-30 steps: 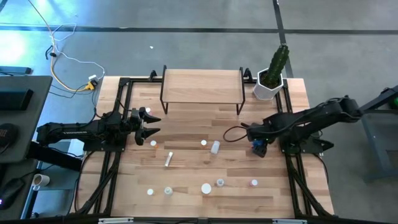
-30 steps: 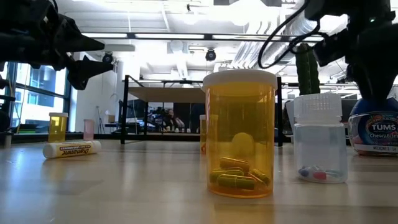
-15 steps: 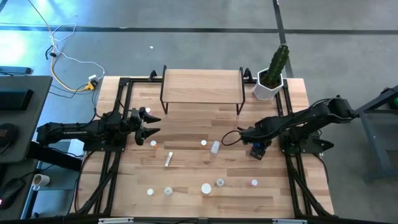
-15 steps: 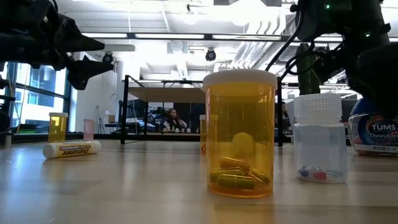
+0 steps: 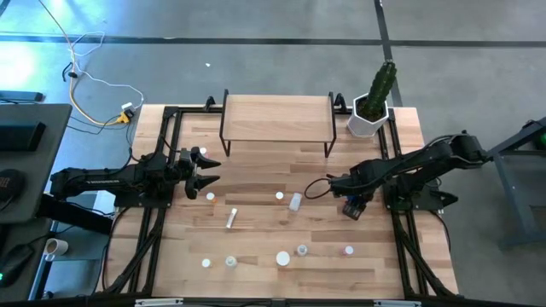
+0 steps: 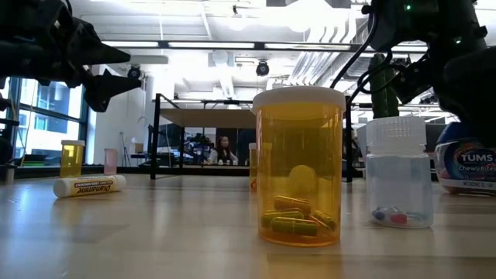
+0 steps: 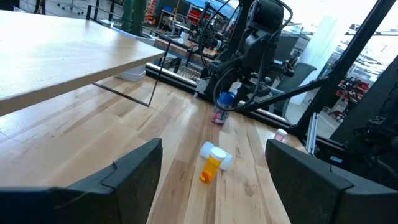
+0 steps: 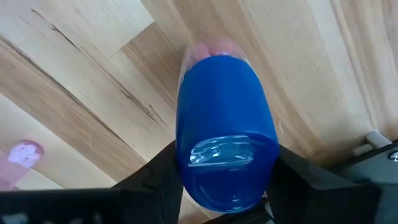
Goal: Pick and place medicine bottles onto shelf by color
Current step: Put the blue pill bottle on the shelf
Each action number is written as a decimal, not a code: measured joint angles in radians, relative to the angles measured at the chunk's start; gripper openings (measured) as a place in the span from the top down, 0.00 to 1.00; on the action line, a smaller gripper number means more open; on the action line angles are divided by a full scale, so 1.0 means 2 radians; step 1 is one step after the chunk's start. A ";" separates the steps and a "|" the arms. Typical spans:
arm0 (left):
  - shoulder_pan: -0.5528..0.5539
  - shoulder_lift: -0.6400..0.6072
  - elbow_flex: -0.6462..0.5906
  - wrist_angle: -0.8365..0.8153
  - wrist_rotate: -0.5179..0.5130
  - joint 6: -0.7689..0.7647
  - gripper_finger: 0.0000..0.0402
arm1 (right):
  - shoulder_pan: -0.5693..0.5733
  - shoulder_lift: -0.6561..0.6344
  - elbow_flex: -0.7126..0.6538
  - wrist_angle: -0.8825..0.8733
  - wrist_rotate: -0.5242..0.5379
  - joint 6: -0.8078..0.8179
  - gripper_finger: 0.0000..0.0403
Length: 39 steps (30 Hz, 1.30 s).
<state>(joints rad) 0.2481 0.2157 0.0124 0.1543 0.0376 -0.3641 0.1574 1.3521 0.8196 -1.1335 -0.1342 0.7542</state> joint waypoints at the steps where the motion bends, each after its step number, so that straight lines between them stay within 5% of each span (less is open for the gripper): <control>1: 0.000 0.000 0.000 0.000 0.000 0.000 0.31 | 0.000 0.000 0.000 0.000 -0.002 0.005 0.60; 15: 0.000 0.000 0.000 0.000 -0.024 -0.071 0.31 | -0.008 0.001 0.131 -0.045 -0.013 0.065 0.58; 24: 0.000 0.000 0.000 0.000 -0.060 -0.079 0.31 | -0.037 0.001 0.243 -0.076 0.028 0.067 0.58; 39: 0.000 0.000 0.000 0.004 -0.064 -0.079 0.31 | -0.148 0.010 0.381 -0.088 0.095 -0.046 0.58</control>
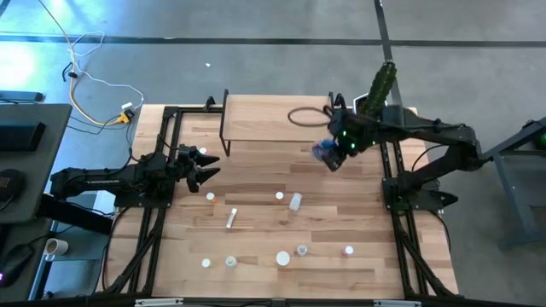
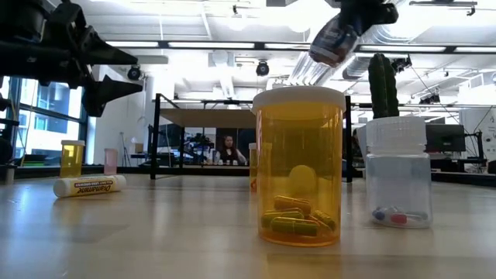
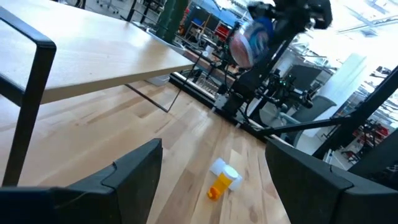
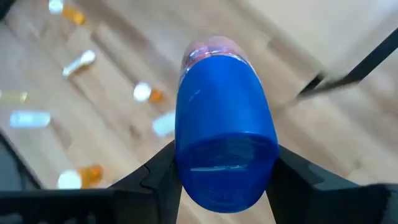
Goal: Pick and place medicine bottles onto shelf by color
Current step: Put the blue pill bottle on the shelf
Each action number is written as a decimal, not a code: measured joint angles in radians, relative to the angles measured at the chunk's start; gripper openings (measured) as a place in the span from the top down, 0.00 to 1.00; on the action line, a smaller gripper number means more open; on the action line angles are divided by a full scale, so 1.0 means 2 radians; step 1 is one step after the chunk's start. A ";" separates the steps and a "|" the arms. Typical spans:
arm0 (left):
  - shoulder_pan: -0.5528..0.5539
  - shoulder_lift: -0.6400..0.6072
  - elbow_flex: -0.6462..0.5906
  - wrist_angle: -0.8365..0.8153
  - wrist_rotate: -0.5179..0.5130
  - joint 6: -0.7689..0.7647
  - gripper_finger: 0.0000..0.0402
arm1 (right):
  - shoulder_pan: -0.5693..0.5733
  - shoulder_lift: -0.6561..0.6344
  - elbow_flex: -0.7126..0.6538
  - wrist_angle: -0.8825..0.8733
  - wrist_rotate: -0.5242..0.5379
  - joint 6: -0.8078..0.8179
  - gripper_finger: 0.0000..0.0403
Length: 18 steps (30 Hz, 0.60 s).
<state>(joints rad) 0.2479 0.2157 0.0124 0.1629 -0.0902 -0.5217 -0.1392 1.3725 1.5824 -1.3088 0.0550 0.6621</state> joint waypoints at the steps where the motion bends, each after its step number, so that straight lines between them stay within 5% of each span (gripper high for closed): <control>1: 0.000 0.000 0.000 0.001 0.000 0.000 0.31 | -0.009 0.005 0.012 -0.003 0.003 -0.016 0.58; 18: 0.000 0.000 0.000 0.010 -0.002 -0.038 0.31 | -0.190 0.195 0.281 -0.133 0.008 -0.322 0.58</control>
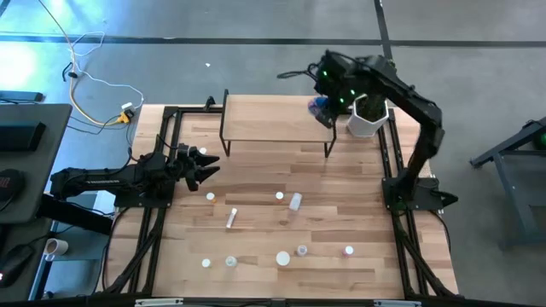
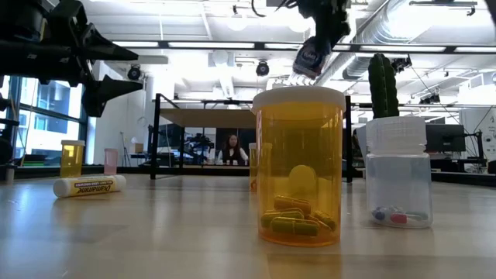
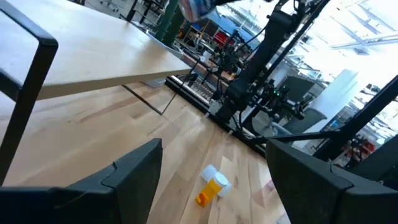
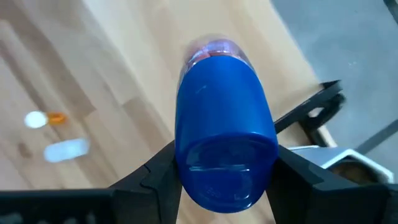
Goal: Pick and place medicine bottles onto shelf by color
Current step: Put the blue pill bottle on the shelf
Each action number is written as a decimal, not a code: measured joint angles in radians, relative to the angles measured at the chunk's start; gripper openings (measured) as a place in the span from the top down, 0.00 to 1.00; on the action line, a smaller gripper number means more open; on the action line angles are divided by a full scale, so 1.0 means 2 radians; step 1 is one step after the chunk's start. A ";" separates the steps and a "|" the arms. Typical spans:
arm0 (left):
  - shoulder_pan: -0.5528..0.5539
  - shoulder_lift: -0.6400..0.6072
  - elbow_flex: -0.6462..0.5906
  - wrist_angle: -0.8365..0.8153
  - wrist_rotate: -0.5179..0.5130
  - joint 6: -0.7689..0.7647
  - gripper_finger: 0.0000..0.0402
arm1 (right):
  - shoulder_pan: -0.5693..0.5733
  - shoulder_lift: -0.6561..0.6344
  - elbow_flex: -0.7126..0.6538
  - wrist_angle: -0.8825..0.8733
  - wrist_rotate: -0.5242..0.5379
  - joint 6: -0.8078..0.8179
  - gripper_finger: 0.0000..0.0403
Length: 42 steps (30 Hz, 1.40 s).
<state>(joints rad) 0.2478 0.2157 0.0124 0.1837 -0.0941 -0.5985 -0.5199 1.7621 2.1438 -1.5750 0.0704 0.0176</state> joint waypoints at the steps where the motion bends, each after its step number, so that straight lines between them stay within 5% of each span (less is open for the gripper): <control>1: 0.000 0.000 0.000 0.000 0.000 0.000 0.31 | -0.006 0.010 0.011 0.003 -0.001 -0.010 0.58; 23: 0.000 0.000 0.000 -0.001 0.000 0.000 0.31 | -0.048 0.122 0.046 0.002 0.020 -0.133 0.58; 42: 0.000 0.000 0.000 -0.001 0.002 0.000 0.31 | -0.047 0.139 0.046 0.002 -0.007 -0.165 0.58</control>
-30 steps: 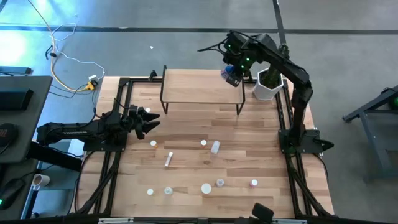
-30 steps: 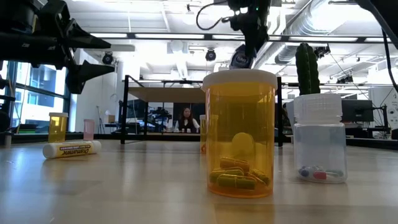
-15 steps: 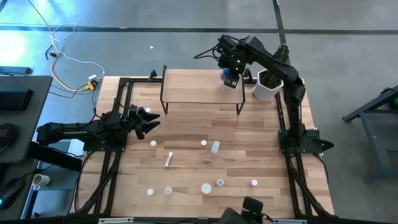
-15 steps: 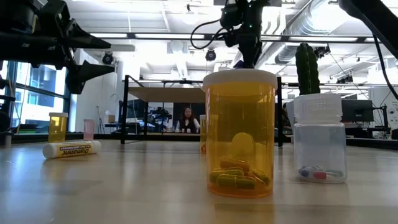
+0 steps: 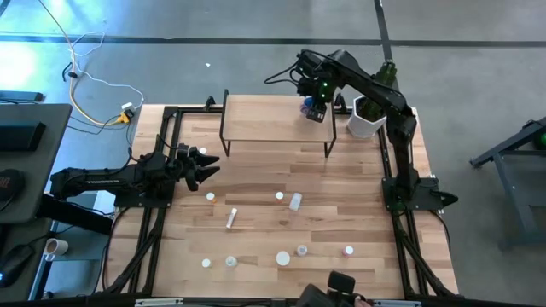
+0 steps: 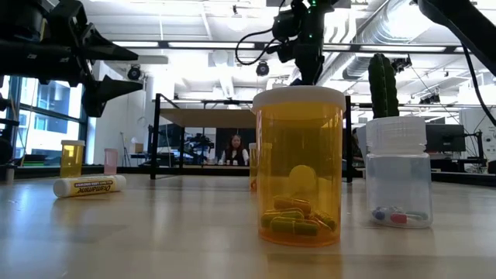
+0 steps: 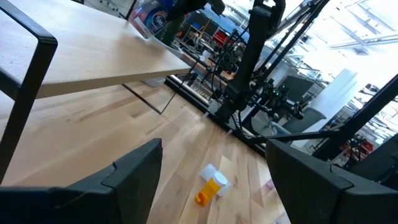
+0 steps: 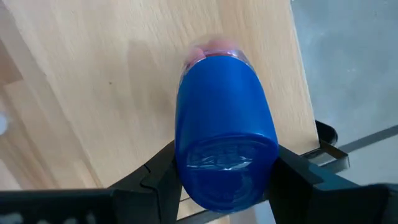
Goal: Pick and place medicine bottles onto shelf by color
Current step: Put the blue pill bottle on the shelf
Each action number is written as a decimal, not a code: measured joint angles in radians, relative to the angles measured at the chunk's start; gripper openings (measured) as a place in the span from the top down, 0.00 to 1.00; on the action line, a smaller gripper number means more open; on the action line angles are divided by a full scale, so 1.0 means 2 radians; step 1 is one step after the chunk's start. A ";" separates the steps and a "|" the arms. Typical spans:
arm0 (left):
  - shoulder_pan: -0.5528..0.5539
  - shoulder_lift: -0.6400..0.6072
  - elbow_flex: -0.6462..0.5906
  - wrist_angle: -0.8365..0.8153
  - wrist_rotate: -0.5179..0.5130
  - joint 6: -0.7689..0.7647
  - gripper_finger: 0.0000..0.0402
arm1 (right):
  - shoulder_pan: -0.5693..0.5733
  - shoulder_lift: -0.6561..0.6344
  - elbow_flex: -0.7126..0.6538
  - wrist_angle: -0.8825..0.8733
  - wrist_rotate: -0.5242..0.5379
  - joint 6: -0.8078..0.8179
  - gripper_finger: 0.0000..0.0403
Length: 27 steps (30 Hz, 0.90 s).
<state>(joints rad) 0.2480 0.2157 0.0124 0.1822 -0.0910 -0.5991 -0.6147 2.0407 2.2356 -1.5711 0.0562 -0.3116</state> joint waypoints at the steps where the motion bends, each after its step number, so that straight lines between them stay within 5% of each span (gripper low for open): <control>1: 0.000 0.000 0.000 0.000 0.000 0.000 0.31 | 0.002 0.001 0.000 0.000 -0.001 0.000 0.58; 12: 0.000 0.000 0.000 0.000 0.001 0.000 0.31 | 0.014 0.004 0.000 0.001 0.006 -0.002 0.57; 27: 0.000 0.000 0.000 0.000 0.002 0.000 0.31 | 0.014 0.005 0.000 0.000 0.014 -0.004 0.42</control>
<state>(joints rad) 0.2478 0.2157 0.0127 0.1829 -0.0875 -0.5991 -0.5865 2.0514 2.2356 -1.5715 0.0835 -0.3199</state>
